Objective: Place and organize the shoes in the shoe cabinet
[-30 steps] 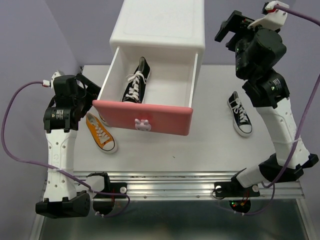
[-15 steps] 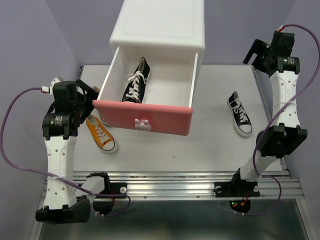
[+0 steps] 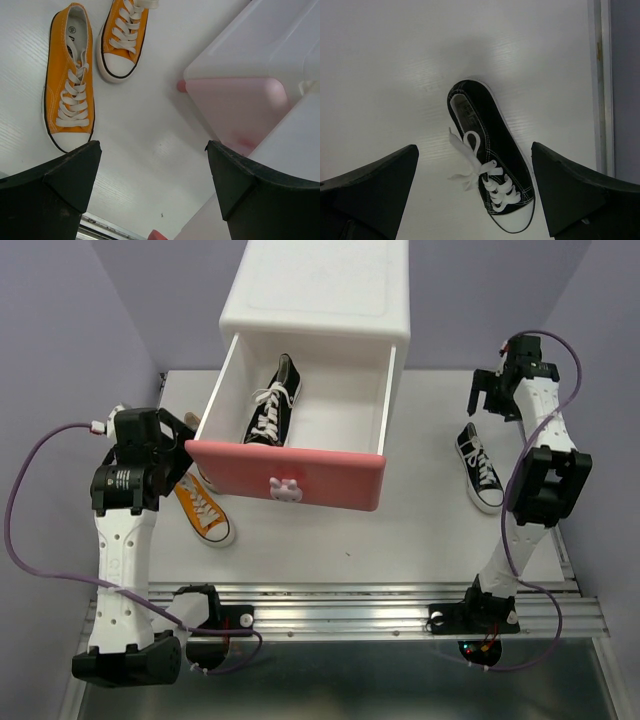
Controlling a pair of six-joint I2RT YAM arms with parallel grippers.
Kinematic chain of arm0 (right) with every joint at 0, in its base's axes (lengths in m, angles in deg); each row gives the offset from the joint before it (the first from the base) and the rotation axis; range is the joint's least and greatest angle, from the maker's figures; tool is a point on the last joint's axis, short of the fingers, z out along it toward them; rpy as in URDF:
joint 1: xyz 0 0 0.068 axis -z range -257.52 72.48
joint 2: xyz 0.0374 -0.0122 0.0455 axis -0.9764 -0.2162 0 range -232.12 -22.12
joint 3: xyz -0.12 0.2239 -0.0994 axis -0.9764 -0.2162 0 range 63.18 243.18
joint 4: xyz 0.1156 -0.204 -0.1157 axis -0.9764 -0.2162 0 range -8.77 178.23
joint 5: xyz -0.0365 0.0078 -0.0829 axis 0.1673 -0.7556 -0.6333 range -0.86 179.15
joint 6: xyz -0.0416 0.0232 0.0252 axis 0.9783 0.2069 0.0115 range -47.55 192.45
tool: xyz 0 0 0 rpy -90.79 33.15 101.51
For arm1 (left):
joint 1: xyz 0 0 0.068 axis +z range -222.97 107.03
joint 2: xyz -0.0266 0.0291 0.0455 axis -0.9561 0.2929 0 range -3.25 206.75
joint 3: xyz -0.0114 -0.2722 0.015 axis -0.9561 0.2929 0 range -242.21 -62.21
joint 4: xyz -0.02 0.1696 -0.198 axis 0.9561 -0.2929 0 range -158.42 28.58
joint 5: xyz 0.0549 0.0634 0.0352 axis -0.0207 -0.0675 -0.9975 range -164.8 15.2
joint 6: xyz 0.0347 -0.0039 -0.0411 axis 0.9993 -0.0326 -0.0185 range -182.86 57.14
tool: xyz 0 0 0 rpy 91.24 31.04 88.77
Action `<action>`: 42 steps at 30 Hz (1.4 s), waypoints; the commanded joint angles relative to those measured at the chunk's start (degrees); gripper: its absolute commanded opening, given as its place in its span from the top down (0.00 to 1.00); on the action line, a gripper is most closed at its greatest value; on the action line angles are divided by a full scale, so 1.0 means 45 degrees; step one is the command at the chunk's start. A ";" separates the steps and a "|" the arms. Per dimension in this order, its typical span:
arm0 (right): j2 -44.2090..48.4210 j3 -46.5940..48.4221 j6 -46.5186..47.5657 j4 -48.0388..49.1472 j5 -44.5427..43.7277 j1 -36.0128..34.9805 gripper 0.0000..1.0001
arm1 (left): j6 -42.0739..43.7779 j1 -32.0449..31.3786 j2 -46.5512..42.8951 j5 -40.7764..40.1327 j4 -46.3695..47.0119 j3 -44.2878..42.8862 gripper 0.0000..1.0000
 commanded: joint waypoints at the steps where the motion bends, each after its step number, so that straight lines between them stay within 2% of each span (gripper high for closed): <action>1: -0.0106 0.0199 0.0932 0.0165 -0.0904 0.0044 0.00 | -0.0084 0.0073 0.0041 -0.0213 0.0183 0.0305 0.01; 7: -0.0223 -0.1695 0.0874 0.0554 -0.1587 0.0044 0.00 | -0.0065 0.0073 0.0080 -0.0213 0.0281 0.0599 0.01; 15: 0.0265 -0.3686 0.1069 0.1023 -0.1041 0.0044 0.00 | -0.0085 0.0073 0.0041 0.0041 0.0379 0.1126 0.01; 22: 0.0032 -0.3710 0.0972 0.1375 -0.1118 0.0044 0.04 | 0.0170 0.0073 0.0021 -0.0056 0.0242 0.1321 0.01; 26: -0.0262 -0.3437 0.0816 0.1434 -0.1022 0.0044 0.14 | 0.0170 0.0092 0.0080 0.0041 0.0359 0.1439 0.01; 31: -0.0476 -0.3338 0.0777 0.1434 -0.0729 0.0044 0.19 | 0.0228 0.0073 0.0119 0.0061 0.0418 0.1458 0.01; 33: -0.0497 -0.3396 0.0738 0.1395 -0.0631 0.0044 0.32 | 0.0228 0.0073 0.0139 0.0061 0.0418 0.1478 0.01; 35: -0.0458 -0.3493 0.0757 0.1395 -0.0649 0.0044 0.39 | 0.0209 0.0073 0.0158 0.0080 0.0457 0.1497 0.01; 40: -0.0321 -0.4156 0.0699 0.1433 -0.0669 0.0044 0.39 | 0.0209 0.0073 0.0197 0.0080 0.0477 0.1517 0.01; 42: -0.0243 -0.4333 0.0718 0.1453 -0.0669 0.0044 0.49 | 0.0209 0.0092 0.0178 0.0080 0.0477 0.1497 0.01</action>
